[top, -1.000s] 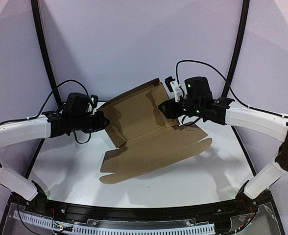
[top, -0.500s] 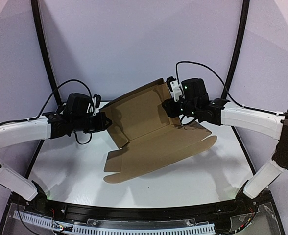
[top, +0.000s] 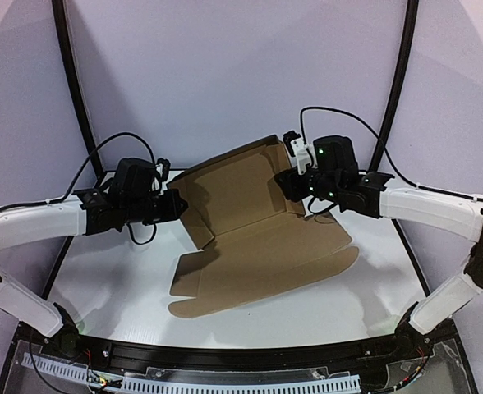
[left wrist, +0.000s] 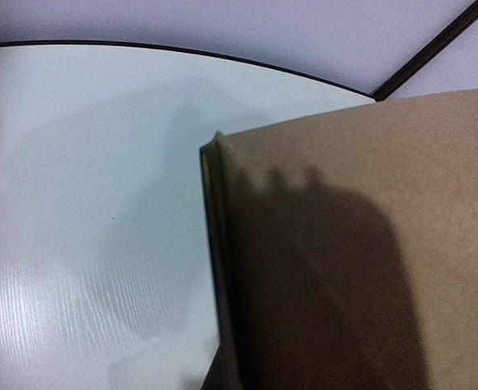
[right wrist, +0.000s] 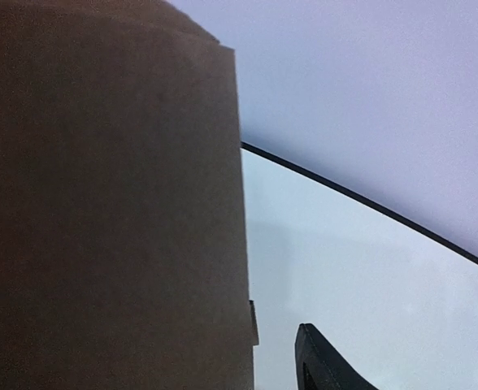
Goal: Fold the paper box
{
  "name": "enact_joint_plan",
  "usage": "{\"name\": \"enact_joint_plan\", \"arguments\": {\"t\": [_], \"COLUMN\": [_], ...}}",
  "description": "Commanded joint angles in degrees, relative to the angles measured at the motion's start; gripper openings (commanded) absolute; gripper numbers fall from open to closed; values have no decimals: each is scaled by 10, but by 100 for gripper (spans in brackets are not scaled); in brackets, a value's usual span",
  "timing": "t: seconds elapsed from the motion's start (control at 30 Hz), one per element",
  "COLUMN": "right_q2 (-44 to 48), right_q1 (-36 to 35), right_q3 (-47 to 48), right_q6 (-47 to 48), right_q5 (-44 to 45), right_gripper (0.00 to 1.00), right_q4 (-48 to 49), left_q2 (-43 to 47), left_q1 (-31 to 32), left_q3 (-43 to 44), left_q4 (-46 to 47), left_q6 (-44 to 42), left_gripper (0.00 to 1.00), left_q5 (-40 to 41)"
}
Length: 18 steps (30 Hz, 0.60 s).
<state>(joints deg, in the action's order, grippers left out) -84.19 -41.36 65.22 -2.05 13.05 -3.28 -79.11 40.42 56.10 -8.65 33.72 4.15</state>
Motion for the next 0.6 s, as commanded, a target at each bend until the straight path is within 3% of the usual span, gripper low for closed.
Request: {"name": "enact_joint_plan", "arguments": {"t": [0.0, 0.2, 0.3, 0.57], "right_q2": [32, 53, 50, 67], "right_q1": [8, 8, 9, 8], "right_q3": [-10, -13, -7, -9], "right_q6": [9, 9, 8, 10], "right_q5": [27, -20, -19, -53], "right_gripper": [56, 69, 58, 59], "right_q4": [10, -2, -14, -15], "left_q2": [20, 9, 9, -14], "left_q1": [3, 3, 3, 3], "left_q3": [9, 25, 26, 55], "left_q4": [-24, -59, -58, -120], "left_q6": [6, 19, 19, 37], "left_gripper": [1, 1, 1, 1], "left_q5": [13, 37, 30, 62]}}
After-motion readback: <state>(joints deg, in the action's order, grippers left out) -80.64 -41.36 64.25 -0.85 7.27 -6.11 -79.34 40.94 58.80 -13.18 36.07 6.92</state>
